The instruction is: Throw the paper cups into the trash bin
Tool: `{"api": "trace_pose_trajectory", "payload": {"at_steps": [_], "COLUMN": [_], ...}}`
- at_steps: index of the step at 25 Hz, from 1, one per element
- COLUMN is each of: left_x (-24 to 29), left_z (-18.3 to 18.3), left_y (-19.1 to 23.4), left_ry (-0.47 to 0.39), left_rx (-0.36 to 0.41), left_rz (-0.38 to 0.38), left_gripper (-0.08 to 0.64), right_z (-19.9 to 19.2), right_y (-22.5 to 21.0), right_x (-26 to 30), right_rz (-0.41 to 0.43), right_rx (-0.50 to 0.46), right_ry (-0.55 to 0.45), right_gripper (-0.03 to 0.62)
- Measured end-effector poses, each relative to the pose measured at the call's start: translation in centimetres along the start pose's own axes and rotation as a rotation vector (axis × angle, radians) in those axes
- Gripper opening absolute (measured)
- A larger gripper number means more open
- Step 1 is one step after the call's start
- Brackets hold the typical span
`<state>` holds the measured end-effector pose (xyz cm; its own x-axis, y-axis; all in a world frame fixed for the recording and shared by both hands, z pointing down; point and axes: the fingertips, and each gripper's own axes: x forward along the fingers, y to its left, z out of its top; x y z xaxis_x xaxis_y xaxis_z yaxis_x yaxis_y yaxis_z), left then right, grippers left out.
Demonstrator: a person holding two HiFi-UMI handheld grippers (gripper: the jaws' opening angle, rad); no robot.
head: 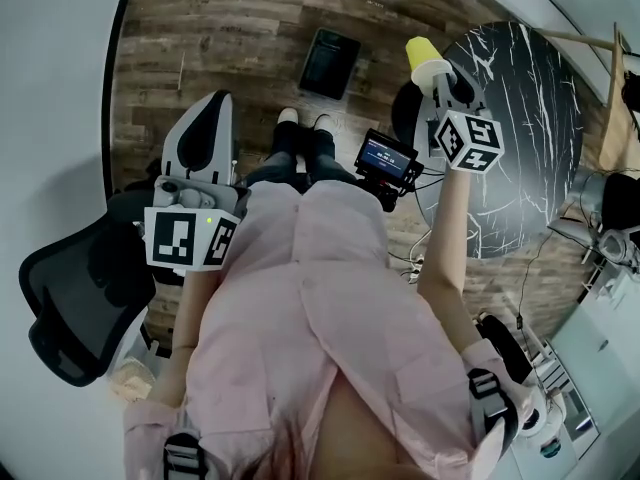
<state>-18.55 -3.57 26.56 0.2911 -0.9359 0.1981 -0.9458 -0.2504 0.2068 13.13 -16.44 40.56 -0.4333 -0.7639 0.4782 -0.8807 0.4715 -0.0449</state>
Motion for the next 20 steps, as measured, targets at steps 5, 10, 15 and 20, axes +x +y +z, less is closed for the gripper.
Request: {"api": "trace_pose_trajectory", "payload": {"at_steps": [5,10,15,20], "left_x": [-0.5,-0.5,-0.2,-0.2], "left_z": [0.0,-0.1,-0.1,-0.1], "left_y": [0.3,0.2,-0.3,-0.8], "left_ry": [-0.002,-0.005,-0.006,-0.002], "left_rx": [-0.004,-0.007,-0.004,0.002], "left_rz": [0.014,0.008,-0.012,-0.024], "left_gripper": [0.015,0.015,0.015,0.015], "right_z": [-0.2,-1.0,-1.2,-0.9], "right_y": [0.6,-0.9,-2.3,-2.1], "right_x": [-1.9,-4.0,-4.0,-1.3], "right_rz": [0.022,-0.003,-0.031,0.002], "right_rx": [0.013,0.0,-0.018,-0.049], "right_ry": [0.015,0.038,0.032,0.01], "right_gripper": [0.041,0.041,0.041,0.041]}}
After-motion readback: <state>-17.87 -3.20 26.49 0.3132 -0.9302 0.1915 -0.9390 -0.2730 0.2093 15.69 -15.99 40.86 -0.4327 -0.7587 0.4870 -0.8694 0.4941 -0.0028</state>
